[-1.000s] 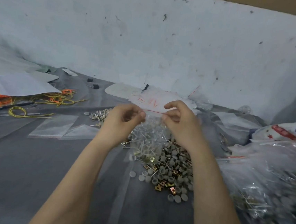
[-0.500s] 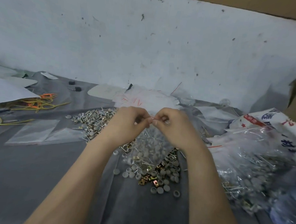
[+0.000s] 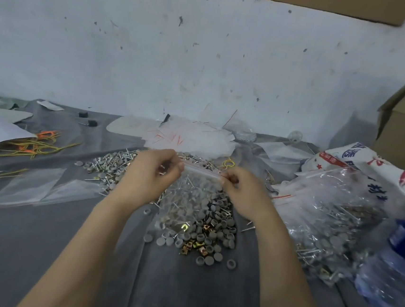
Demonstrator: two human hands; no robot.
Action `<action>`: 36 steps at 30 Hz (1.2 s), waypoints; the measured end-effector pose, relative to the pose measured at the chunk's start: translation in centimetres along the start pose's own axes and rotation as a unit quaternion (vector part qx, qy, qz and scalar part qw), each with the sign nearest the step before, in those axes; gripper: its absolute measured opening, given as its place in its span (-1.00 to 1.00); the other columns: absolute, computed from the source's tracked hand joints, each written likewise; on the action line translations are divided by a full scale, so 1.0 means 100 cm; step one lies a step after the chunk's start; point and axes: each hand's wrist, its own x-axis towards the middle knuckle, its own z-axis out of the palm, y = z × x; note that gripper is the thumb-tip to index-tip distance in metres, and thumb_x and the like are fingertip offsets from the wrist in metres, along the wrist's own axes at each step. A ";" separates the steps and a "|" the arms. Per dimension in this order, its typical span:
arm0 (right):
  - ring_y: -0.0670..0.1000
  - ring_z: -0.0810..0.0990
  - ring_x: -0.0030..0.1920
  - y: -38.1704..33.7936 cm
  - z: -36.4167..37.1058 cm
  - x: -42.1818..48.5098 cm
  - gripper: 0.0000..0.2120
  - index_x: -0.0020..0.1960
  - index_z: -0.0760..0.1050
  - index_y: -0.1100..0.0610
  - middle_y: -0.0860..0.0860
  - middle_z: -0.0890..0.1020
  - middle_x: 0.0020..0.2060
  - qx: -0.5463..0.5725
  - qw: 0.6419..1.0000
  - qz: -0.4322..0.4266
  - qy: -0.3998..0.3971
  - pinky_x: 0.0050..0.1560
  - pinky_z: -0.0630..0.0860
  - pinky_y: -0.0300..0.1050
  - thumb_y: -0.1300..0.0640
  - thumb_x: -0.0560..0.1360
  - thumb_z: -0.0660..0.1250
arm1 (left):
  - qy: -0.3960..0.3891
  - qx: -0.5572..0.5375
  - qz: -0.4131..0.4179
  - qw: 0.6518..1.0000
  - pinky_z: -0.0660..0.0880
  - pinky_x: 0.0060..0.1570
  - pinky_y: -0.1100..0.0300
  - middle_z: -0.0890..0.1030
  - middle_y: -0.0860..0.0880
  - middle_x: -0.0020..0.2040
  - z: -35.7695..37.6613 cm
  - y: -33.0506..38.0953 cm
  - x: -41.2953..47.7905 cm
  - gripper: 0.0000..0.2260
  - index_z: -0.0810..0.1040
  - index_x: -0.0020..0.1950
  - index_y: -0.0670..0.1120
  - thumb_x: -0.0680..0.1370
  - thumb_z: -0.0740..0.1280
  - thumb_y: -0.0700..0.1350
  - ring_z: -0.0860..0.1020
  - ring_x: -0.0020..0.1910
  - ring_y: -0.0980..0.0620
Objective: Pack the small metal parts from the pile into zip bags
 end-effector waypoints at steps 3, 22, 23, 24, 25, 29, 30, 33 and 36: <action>0.15 0.56 0.01 0.042 -0.005 -0.013 -0.83 0.02 0.52 0.28 0.15 0.62 -0.06 0.023 0.986 0.130 0.100 -0.04 0.40 -0.09 0.18 0.59 0.23 | 0.060 -0.026 -0.026 0.998 0.41 -0.34 0.39 0.62 -0.01 -0.31 -0.002 0.008 0.009 -0.81 0.52 -0.26 0.02 0.56 0.32 -0.13 0.59 -0.28 0.01; 0.17 -0.04 0.53 0.135 -0.065 0.006 -0.56 0.47 0.24 -0.01 0.14 0.09 0.53 -0.239 0.899 0.319 0.180 0.49 -0.21 0.15 -0.06 0.61 0.07 | -0.198 -0.205 -0.204 0.936 0.42 0.17 0.08 0.48 -0.17 0.23 0.261 0.128 0.115 -0.65 0.41 0.29 -0.23 0.57 0.28 -0.08 0.47 0.21 -0.14; 0.16 -0.03 0.53 0.139 -0.065 0.010 -0.57 0.45 0.27 -0.02 0.14 0.10 0.53 -0.251 0.897 0.322 0.169 0.48 -0.21 0.14 -0.03 0.59 0.11 | -0.194 -0.205 -0.212 0.936 0.38 0.26 0.04 0.38 -0.18 0.35 0.265 0.125 0.113 -0.55 0.32 0.41 -0.20 0.57 0.28 -0.06 0.42 0.28 -0.15; 0.16 -0.01 0.52 0.140 -0.066 0.015 -0.58 0.42 0.30 -0.03 0.13 0.12 0.52 -0.252 0.895 0.328 0.165 0.48 -0.20 0.14 0.00 0.57 0.14 | -0.184 -0.209 -0.215 0.936 0.35 0.31 0.01 0.31 -0.17 0.40 0.268 0.122 0.111 -0.50 0.26 0.46 -0.17 0.56 0.28 -0.05 0.38 0.33 -0.16; 0.15 0.01 0.52 0.139 -0.066 0.020 -0.60 0.38 0.35 -0.03 0.12 0.15 0.51 -0.246 0.895 0.333 0.167 0.48 -0.18 0.13 0.02 0.55 0.17 | -0.171 -0.218 -0.218 0.936 0.34 0.33 -0.01 0.29 -0.17 0.42 0.269 0.120 0.110 -0.49 0.25 0.47 -0.16 0.56 0.27 -0.05 0.37 0.35 -0.17; 0.05 0.16 0.47 0.134 -0.061 0.022 -0.72 0.23 0.53 0.02 0.03 0.34 0.42 -0.180 0.897 0.295 0.276 0.44 -0.18 0.05 0.07 0.59 0.15 | -0.143 -0.265 -0.232 0.925 0.44 0.18 0.08 0.40 -0.22 0.35 0.264 0.112 0.110 -0.57 0.35 0.38 -0.25 0.55 0.25 -0.10 0.47 0.23 -0.17; 0.03 0.17 0.47 0.132 -0.058 0.021 -0.72 0.22 0.54 0.03 0.02 0.36 0.40 -0.170 0.897 0.274 0.302 0.42 -0.23 0.01 0.09 0.59 0.16 | -0.141 -0.273 -0.237 0.922 0.43 0.16 0.11 0.39 -0.21 0.36 0.259 0.112 0.110 -0.57 0.35 0.38 -0.25 0.55 0.25 -0.10 0.47 0.23 -0.16; 0.00 0.15 0.48 0.126 -0.042 0.023 -0.72 0.25 0.50 0.05 0.00 0.37 0.40 -0.140 0.911 0.221 0.320 0.46 -0.22 -0.01 0.15 0.55 0.26 | -0.138 -0.295 -0.243 0.914 0.39 0.30 -0.05 0.36 -0.24 0.40 0.250 0.109 0.107 -0.52 0.31 0.40 -0.25 0.54 0.28 -0.09 0.42 0.31 -0.20; 0.09 0.27 0.42 0.110 -0.023 0.022 -0.69 0.24 0.49 0.19 0.09 0.41 0.35 -0.078 0.931 0.157 0.319 0.45 0.11 0.00 0.25 0.51 0.29 | -0.102 -0.236 -0.240 0.936 0.28 0.38 -0.03 0.25 -0.16 0.44 0.225 0.098 0.096 -0.49 0.27 0.45 -0.18 0.55 0.30 -0.05 0.29 0.41 -0.18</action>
